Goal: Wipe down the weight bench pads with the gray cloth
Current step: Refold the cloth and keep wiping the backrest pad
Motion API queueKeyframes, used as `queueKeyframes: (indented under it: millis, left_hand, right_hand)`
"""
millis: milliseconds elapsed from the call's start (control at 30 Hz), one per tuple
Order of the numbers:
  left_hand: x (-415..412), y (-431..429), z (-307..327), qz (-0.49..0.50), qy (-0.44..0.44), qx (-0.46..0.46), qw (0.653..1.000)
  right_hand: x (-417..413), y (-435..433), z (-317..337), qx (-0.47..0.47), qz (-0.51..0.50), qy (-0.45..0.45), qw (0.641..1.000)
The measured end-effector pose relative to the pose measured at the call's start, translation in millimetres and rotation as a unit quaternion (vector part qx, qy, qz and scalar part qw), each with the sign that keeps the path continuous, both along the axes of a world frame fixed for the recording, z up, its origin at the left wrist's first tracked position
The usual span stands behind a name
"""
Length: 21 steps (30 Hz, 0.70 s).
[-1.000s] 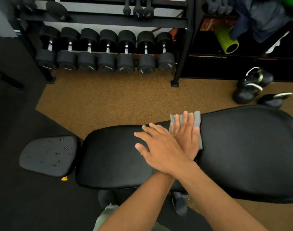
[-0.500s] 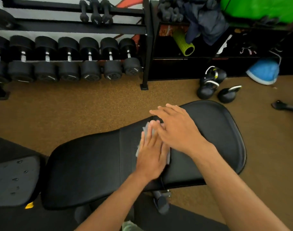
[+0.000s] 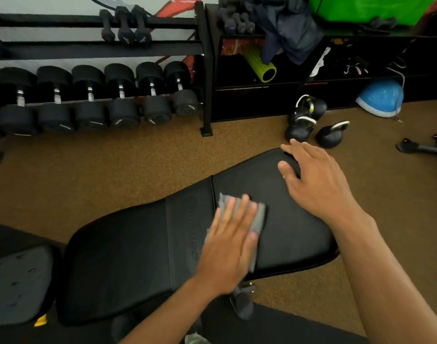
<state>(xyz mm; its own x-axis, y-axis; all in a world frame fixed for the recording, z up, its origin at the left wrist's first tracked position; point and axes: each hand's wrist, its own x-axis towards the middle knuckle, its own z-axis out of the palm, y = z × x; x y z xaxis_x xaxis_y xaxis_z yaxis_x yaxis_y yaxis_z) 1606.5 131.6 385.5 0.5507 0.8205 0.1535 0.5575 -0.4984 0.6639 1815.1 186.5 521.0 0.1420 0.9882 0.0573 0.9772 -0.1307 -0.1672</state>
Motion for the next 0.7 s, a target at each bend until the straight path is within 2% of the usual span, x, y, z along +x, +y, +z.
queueKeyframes:
  millis: [100, 167, 267, 367, 433, 500, 533, 567, 600, 667, 700]
  left_hand:
    - [36, 45, 13, 0.097, -0.011, -0.074, 0.992]
    - [68, 60, 30, 0.107, -0.038, -0.085, 0.99]
    - [85, 37, 47, 0.06, -0.069, -0.008, 0.996]
    - [58, -5, 41, -0.024, -0.099, 0.011, 0.995]
    - [29, -22, 34, -0.052, -0.141, -0.017, 0.989]
    - [1, -26, 40, 0.025, -0.216, -0.122, 0.968]
    - [-10, -24, 52, 0.089, -0.252, -0.209, 0.941]
    - [-19, -19, 65, 0.148, -0.292, -0.302, 0.895]
    - [-28, -11, 75, 0.187, -0.34, -0.403, 0.829]
    - [-48, 1, 84, 0.177, -0.441, -0.567, 0.673]
    - [-60, 6, 86, 0.141, -0.47, -0.599, 0.633]
  right_hand:
    - [-4, -2, -2, 0.018, -0.01, 0.001, 1.0]
    - [-9, 0, -4, 0.033, 0.002, 0.001, 0.999]
    - [-18, 5, -4, 0.046, 0.024, 0.006, 0.999]
    - [-25, 8, -1, 0.046, 0.021, 0.037, 0.998]
    - [-27, 9, 3, 0.046, 0.018, 0.055, 0.997]
    - [-27, 7, 8, 0.046, 0.015, 0.085, 0.995]
    - [-28, 5, 12, 0.044, 0.016, 0.107, 0.993]
    - [-30, 2, 16, 0.037, 0.02, 0.138, 0.99]
    - [-34, -2, 20, 0.019, 0.025, 0.183, 0.983]
    - [-46, -11, 27, -0.068, 0.049, 0.294, 0.952]
    - [-55, -17, 29, -0.126, 0.066, 0.343, 0.929]
